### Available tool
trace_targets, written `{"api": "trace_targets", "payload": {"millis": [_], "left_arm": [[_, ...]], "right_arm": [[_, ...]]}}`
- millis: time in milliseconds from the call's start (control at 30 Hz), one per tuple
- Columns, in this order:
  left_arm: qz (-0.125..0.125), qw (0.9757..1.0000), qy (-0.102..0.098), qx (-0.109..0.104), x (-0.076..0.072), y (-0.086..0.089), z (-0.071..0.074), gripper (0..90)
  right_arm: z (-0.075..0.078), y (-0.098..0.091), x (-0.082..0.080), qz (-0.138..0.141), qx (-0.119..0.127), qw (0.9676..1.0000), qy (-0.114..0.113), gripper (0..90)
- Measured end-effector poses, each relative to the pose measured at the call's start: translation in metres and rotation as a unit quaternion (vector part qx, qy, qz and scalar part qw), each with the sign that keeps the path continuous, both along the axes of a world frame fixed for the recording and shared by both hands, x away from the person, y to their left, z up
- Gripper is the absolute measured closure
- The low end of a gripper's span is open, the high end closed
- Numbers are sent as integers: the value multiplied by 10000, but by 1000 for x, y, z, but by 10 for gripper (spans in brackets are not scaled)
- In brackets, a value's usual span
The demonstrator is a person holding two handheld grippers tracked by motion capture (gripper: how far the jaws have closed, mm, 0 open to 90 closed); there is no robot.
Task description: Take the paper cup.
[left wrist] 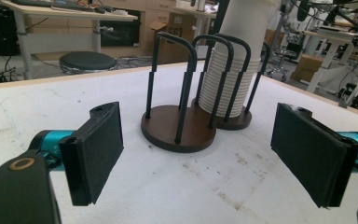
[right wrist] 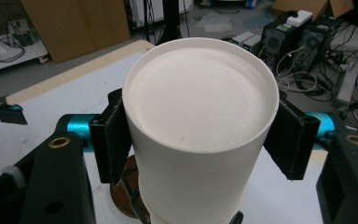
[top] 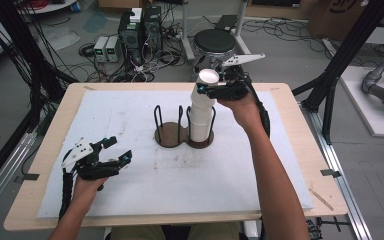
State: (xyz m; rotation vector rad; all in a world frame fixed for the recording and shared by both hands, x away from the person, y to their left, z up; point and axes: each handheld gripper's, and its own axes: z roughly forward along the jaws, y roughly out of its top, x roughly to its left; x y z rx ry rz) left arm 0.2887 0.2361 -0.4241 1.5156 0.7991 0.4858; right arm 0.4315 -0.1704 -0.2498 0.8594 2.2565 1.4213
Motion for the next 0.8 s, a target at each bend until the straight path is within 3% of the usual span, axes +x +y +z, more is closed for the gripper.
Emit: {"api": "trace_targets", "payload": {"millis": [500,733,800], "left_arm": [[-170,9998,-54,-26,-2,-3,2,166],[-289,9995,-79,-48,-4,-6,3,165],[-341,9994,-80,-45,-5,-7,3,165]], "right_arm": [[36,-12,-27,119,335,9984,-441,324],[44,-24,-45,170,384,9976,-555,329],[44,-28,-54,183,299,9976,-593,330]]}}
